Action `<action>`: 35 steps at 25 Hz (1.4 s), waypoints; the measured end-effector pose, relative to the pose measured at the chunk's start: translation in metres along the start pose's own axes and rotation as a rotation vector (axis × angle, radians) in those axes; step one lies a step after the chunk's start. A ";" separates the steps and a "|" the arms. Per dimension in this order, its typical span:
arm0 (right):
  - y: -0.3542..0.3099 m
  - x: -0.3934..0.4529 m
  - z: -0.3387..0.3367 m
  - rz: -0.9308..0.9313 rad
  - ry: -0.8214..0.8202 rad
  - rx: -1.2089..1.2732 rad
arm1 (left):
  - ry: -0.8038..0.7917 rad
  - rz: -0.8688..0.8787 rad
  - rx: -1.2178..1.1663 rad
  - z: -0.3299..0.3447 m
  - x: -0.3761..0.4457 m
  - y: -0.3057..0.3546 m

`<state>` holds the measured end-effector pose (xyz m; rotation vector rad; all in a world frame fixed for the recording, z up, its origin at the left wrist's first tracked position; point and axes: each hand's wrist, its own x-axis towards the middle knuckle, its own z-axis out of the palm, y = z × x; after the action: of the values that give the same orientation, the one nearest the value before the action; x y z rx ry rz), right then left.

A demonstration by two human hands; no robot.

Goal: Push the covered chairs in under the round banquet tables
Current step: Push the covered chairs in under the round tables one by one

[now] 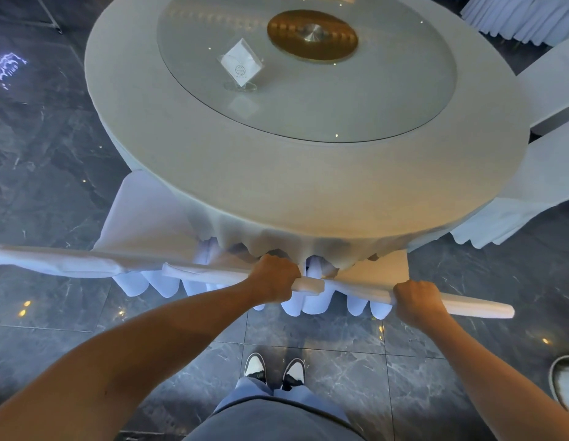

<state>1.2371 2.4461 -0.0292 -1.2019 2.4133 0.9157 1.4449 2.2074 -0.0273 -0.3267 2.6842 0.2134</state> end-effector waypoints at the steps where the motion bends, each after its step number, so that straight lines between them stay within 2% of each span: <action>1: -0.006 0.000 -0.003 -0.021 0.014 0.008 | 0.002 -0.007 0.001 -0.001 -0.001 0.001; 10: -0.006 -0.009 0.000 -0.011 0.016 0.078 | -0.044 -0.020 0.002 -0.007 -0.001 0.011; 18: -0.005 -0.012 0.012 -0.035 0.060 0.242 | -0.027 -0.054 0.042 0.018 0.021 0.031; 21: -0.003 -0.013 0.017 -0.061 0.084 0.324 | -0.068 -0.018 0.033 0.015 0.035 0.040; 23: 0.007 -0.016 0.024 -0.122 0.121 0.373 | -0.149 0.020 0.039 0.006 0.048 0.048; 26: 0.033 -0.025 0.028 -0.236 0.105 0.520 | -0.355 0.056 0.043 -0.012 0.069 0.053; 29: 0.079 -0.032 0.034 -0.232 0.011 0.909 | -0.483 0.041 -0.082 -0.038 0.101 0.075; 31: 0.123 -0.026 0.040 -0.188 -0.018 1.114 | -0.431 0.049 -0.136 -0.060 0.131 0.109; 32: 0.150 -0.023 0.047 -0.172 -0.051 1.136 | -0.393 0.077 -0.108 -0.075 0.147 0.137; 35: 0.234 -0.005 0.078 -0.220 -0.222 1.031 | -0.273 0.128 -0.084 -0.101 0.199 0.225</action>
<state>1.0529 2.6049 0.0103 -0.8416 2.0165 -0.2716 1.1715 2.3646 0.0003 -0.1390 2.4309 0.3814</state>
